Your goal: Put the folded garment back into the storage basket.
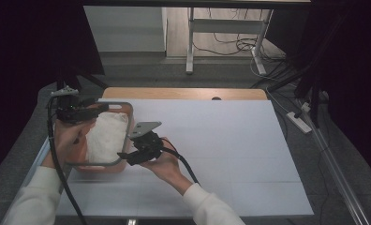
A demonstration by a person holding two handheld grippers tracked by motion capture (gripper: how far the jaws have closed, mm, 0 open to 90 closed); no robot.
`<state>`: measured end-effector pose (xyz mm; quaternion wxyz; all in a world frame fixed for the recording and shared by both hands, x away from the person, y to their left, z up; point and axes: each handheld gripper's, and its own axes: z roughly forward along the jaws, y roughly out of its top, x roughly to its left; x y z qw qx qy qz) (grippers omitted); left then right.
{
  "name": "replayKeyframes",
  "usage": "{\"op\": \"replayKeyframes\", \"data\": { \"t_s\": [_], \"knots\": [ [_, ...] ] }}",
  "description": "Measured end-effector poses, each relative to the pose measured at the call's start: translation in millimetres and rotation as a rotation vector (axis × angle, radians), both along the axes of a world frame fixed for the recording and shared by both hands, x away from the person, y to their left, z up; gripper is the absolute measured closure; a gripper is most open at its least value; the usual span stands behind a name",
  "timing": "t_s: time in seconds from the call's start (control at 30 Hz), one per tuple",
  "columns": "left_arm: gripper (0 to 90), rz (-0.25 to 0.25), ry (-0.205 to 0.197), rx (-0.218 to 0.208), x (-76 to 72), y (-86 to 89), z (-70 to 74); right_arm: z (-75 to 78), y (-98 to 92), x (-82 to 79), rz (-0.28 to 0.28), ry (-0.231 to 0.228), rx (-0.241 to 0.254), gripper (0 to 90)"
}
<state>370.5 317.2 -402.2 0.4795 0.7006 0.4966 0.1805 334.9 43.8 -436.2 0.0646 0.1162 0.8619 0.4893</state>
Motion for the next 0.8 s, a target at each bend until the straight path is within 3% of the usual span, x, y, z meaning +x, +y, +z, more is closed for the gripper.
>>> {"op": "replayKeyframes", "data": {
  "t_s": [0.43, 0.57, 0.63, 0.7, 0.8],
  "knots": [
    [24.8, -0.025, -0.006, -0.009, -26.5, -41.2, -10.6, -1.2, -71.7, -2.0, -0.047, -0.003, 0.003, 30.5],
    [24.9, -0.053, -0.017, 0.000, -42.7, -59.1, -15.5, 0.5, -102.3, -3.2, -0.077, -0.006, 0.015, 30.5],
    [24.9, -0.059, -0.016, 0.002, -46.6, -63.9, -17.0, 0.6, -106.9, -3.6, -0.082, -0.008, 0.014, 30.5],
    [25.0, -0.077, -0.015, 0.010, -54.7, -73.2, -20.6, 0.6, -127.0, -4.9, -0.106, -0.014, 0.016, 30.6],
    [25.1, -0.089, -0.009, 0.016, -58.3, -78.7, -22.6, 0.4, -139.4, -6.1, -0.120, -0.015, 0.014, 30.6]
  ]
}}
